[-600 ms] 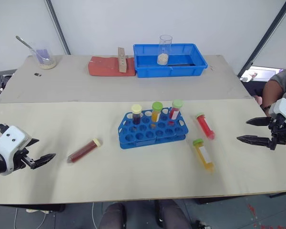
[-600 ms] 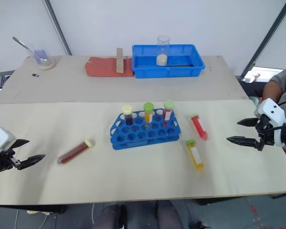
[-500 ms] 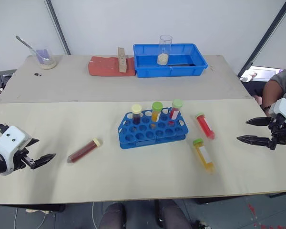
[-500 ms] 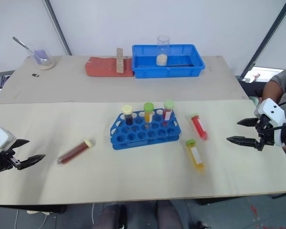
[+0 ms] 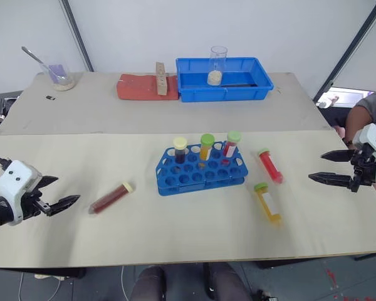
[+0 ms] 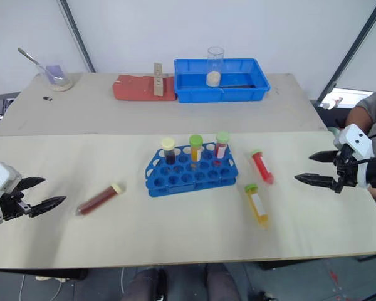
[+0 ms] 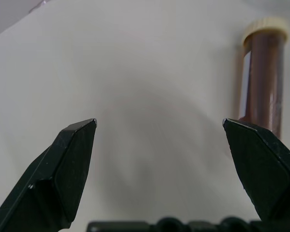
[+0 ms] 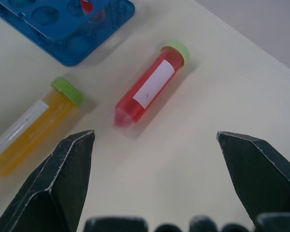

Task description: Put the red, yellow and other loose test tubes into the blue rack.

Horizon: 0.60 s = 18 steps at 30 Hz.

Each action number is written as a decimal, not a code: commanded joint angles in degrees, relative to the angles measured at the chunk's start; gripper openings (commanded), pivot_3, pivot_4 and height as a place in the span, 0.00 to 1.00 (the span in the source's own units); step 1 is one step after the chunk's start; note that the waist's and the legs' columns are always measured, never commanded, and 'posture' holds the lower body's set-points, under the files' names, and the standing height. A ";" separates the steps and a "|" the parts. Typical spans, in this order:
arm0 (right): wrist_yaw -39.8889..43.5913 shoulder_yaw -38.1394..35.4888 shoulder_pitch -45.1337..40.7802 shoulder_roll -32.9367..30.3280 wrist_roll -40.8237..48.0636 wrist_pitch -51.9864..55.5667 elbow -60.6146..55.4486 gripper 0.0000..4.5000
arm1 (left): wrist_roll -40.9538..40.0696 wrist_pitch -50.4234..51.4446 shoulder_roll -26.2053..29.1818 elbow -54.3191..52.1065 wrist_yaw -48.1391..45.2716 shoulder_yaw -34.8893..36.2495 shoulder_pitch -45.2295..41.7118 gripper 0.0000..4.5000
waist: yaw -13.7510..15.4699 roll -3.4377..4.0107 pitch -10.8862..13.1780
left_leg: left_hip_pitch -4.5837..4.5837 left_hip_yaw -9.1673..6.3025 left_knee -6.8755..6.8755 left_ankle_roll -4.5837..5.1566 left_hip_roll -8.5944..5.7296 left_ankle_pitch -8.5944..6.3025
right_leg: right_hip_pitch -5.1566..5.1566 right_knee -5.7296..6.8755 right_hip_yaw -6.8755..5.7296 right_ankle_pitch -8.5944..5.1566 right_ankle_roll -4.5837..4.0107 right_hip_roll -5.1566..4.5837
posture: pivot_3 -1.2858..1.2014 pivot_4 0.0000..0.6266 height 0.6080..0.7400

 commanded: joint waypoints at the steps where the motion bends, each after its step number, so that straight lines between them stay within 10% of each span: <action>1: -0.24 -2.60 0.06 -0.50 2.28 2.49 -2.83 1.00 | -1.08 -1.07 0.59 -4.53 -0.97 0.42 -0.66 1.00 | 0.00 0.00 0.00 | 0.00 0.00 0.00 0.00 0.00 0.00 | 0.00 0.00 0.00 0.00 0.00 0.00 | 0.52 0.24 1.00; 10: -7.10 -2.17 1.39 -0.39 5.24 17.54 -20.73 1.00 | -10.04 3.62 -1.89 -26.07 -2.62 -15.19 -10.56 1.00 | 0.38 0.01 0.00 | -0.04 -0.04 0.09 -0.01 -0.02 0.01 | 0.05 0.01 0.03 0.28 0.47 0.02 | 0.52 0.24 1.00; 18: -21.94 12.29 -14.06 7.73 -2.47 37.45 -16.46 1.00 | -8.25 0.12 -5.93 -28.18 -6.53 -30.33 -22.73 1.00 | -0.27 0.01 -0.01 | -0.03 -0.13 0.18 0.00 -0.05 0.02 | 0.07 0.01 0.14 0.35 0.49 0.18 | 0.52 0.24 1.00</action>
